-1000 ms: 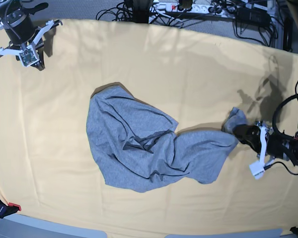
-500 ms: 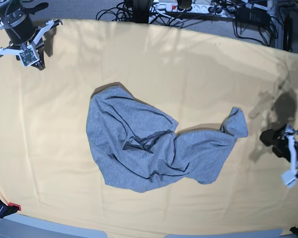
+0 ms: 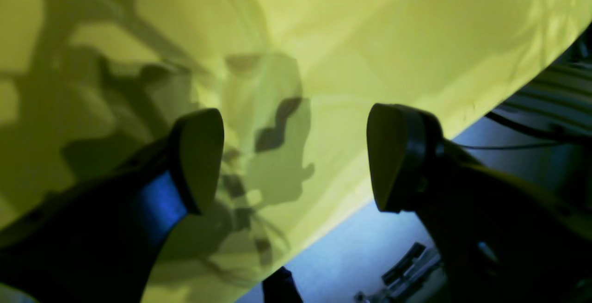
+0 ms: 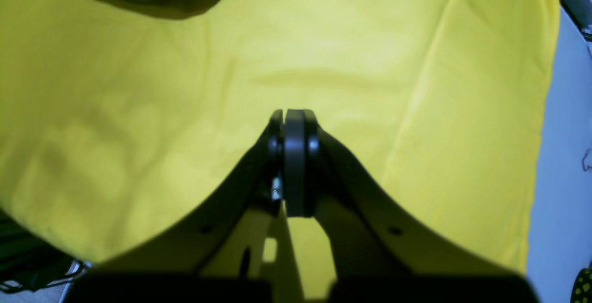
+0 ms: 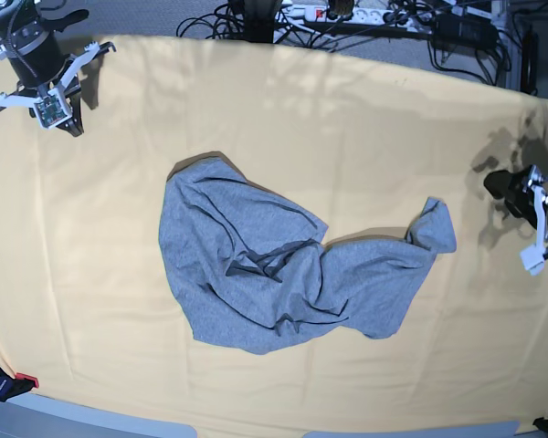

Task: Layout the t-shirt on the table in an organized manner, then fold the t-shirt properly
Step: 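Hold the shirt end with the left gripper, stretching it outward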

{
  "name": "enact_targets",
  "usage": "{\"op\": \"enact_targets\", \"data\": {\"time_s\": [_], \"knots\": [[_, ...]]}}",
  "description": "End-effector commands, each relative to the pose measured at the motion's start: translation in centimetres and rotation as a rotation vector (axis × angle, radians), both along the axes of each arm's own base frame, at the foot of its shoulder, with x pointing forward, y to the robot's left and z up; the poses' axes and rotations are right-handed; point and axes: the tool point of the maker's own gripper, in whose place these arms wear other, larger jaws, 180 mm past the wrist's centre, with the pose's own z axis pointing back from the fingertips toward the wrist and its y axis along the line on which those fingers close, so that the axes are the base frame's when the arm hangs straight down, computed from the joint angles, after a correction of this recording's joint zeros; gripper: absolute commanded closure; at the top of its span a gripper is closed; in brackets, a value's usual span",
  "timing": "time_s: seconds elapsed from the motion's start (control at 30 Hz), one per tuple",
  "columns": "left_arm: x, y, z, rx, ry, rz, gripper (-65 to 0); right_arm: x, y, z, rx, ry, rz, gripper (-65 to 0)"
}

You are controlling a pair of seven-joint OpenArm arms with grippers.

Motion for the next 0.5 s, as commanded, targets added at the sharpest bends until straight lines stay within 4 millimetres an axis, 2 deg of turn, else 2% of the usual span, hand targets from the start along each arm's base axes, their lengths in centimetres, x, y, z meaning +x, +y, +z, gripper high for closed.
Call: {"op": "enact_targets", "data": {"time_s": [0.0, 0.13, 0.3, 0.47], "knots": [[0.4, 0.8, 1.3, -0.005, -0.041, 0.017, -49.2, 0.3, 0.1, 0.9, -0.002, -0.030, 0.010, 0.0], [0.2, 0.1, 0.7, -0.066, -0.061, 0.048, -49.2, 0.3, 0.1, 0.9, -0.002, -0.031, 0.011, 0.0], [0.7, -2.3, -0.2, -0.187, -0.100, 0.087, -49.2, 0.3, 0.1, 0.9, -0.002, -0.030, 0.010, 0.0], [-0.1, -3.4, -3.9, -0.128, -0.059, 0.075, -49.2, 0.3, 0.1, 0.8, -0.002, -0.030, 0.010, 0.0]]}}
